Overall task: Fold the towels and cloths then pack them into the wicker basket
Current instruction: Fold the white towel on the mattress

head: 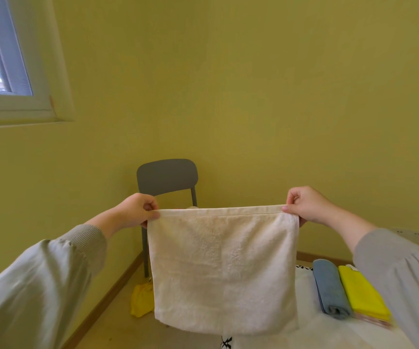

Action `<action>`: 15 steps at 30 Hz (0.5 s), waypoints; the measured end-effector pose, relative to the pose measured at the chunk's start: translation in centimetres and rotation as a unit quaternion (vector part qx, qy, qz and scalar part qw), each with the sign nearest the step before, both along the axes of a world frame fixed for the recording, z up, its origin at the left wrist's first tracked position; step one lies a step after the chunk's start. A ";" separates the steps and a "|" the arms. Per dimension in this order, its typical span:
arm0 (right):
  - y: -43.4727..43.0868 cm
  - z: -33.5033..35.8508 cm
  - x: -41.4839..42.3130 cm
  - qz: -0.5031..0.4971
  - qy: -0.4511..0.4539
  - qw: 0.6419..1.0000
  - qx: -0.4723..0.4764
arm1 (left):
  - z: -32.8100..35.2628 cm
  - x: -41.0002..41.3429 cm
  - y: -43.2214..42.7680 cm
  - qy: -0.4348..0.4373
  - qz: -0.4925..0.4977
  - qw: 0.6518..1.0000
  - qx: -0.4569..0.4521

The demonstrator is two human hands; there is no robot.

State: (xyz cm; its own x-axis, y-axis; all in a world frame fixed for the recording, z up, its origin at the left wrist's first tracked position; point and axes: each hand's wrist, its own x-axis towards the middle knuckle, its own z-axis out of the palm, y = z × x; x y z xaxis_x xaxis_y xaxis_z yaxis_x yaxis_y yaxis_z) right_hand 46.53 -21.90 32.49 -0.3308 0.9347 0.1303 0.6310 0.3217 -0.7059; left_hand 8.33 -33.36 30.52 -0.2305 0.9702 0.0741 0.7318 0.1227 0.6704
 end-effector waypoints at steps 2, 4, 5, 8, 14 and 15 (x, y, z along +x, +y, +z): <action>0.1 -0.4 -0.1 -0.009 -0.010 1.000 0.016 | -0.1 0.2 0.0 -0.001 -0.010 1.000 0.006; 0.1 -0.6 -0.2 -0.015 -0.047 0.997 0.055 | -0.2 0.5 0.0 0.062 -0.028 0.998 0.004; 0.1 -0.6 -0.5 -0.015 -0.063 0.995 0.072 | -0.2 0.7 0.0 0.128 -0.039 0.991 -0.009; -0.5 -0.2 -1.8 0.003 -0.034 0.995 0.095 | -0.6 1.2 0.3 0.300 -0.046 0.949 -0.087; -2.2 2.0 -4.5 0.042 0.056 0.990 0.126 | -1.9 0.4 0.1 0.348 -0.018 0.920 -0.180; -2.4 2.4 -4.9 0.048 0.077 0.989 0.121 | -2.0 0.3 0.0 0.342 -0.008 0.921 -0.188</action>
